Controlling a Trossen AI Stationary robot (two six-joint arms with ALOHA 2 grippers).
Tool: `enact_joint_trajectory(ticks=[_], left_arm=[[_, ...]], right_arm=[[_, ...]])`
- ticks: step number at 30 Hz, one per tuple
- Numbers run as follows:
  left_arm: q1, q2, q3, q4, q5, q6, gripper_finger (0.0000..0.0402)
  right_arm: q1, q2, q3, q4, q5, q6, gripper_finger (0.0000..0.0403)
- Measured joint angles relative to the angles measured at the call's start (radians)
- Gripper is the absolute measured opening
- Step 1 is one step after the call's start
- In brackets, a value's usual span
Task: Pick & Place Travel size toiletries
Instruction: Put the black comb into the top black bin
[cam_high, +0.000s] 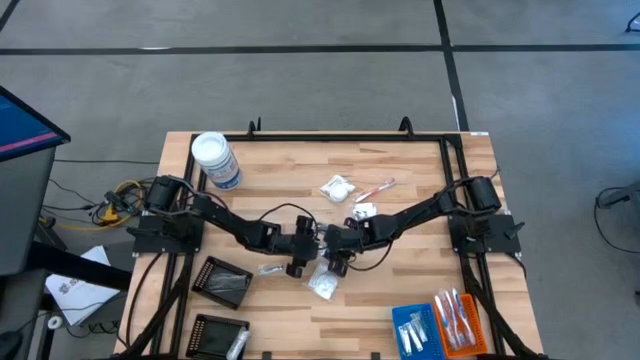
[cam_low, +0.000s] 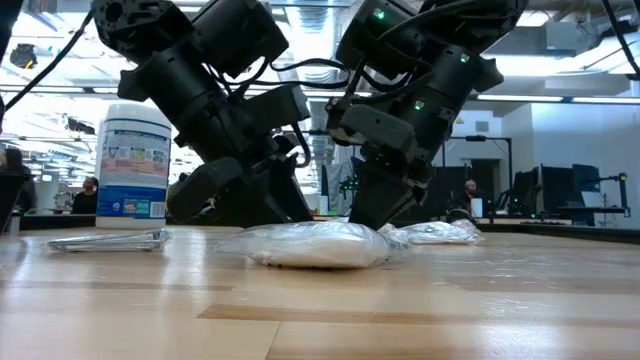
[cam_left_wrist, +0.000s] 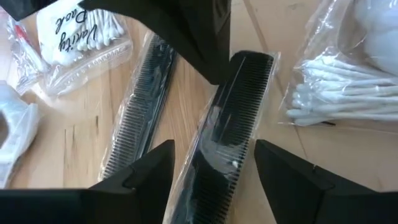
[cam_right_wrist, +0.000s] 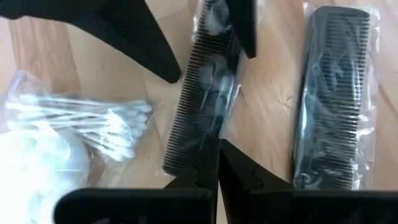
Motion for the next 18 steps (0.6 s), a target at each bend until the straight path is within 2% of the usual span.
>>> enact_joint_trajectory(ticks=[5, 18], left_arm=[[0.001, 0.0, 0.0, -0.01, -0.058, 0.016, 0.0202], [0.002, 0.0, 0.0, -0.002, -0.06, 0.017, 0.0151]], right_arm=[[-0.009, 0.002, -0.002, -0.007, 0.005, 0.008, 0.0], [-0.002, 0.002, -0.002, -0.004, 0.016, -0.009, 0.0]])
